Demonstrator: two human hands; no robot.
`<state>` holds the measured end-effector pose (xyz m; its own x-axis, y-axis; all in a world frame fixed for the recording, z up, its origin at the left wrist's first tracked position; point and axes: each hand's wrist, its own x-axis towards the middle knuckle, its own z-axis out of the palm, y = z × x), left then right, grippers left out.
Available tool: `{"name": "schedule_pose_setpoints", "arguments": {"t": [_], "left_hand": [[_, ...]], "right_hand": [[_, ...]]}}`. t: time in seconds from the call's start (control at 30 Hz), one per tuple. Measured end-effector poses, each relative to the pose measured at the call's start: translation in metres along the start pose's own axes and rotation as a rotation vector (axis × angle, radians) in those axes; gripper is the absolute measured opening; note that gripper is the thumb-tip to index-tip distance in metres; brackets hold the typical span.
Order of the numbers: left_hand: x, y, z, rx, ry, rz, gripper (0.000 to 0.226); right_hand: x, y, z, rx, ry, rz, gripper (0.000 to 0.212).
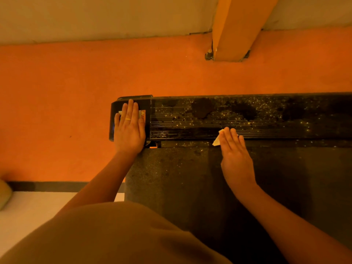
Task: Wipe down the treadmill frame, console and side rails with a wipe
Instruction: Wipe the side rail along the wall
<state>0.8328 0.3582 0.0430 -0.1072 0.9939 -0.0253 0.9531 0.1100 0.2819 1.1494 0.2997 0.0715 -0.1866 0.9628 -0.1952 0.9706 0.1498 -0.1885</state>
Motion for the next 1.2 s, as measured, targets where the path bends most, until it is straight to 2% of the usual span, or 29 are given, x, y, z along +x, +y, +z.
{"name": "schedule_pose_setpoints", "arguments": {"t": [0.07,0.2,0.43,0.63,0.7,0.77,1.03,1.2], "left_hand": [[0.000,0.000,0.000,0.000,0.000,0.002,0.059],[0.001,-0.001,0.000,0.005,0.002,0.006,0.060],[0.000,-0.002,0.001,0.006,0.007,0.014,0.061],[0.001,-0.002,0.001,0.002,0.007,0.001,0.061],[0.000,-0.002,0.002,0.000,0.006,0.002,0.061],[0.001,-0.003,0.003,-0.002,0.004,0.003,0.061],[-0.001,-0.001,0.000,-0.005,0.000,0.000,0.060],[0.000,-0.002,0.000,0.001,-0.007,0.001,0.061]], "right_hand": [[0.003,-0.016,0.004,0.123,0.048,-0.092,0.081],[0.016,-0.063,0.008,0.285,0.033,-0.279,0.063],[0.053,-0.114,0.013,0.187,0.016,-0.623,0.049],[0.063,-0.120,0.018,0.101,0.014,-0.564,0.056],[0.064,-0.126,0.018,0.106,-0.022,-0.534,0.051],[0.062,-0.128,0.018,0.100,-0.084,-0.528,0.056],[0.038,-0.077,0.011,0.082,-0.140,-0.403,0.069],[0.046,-0.119,0.007,0.124,-0.210,-0.384,0.073]]}}
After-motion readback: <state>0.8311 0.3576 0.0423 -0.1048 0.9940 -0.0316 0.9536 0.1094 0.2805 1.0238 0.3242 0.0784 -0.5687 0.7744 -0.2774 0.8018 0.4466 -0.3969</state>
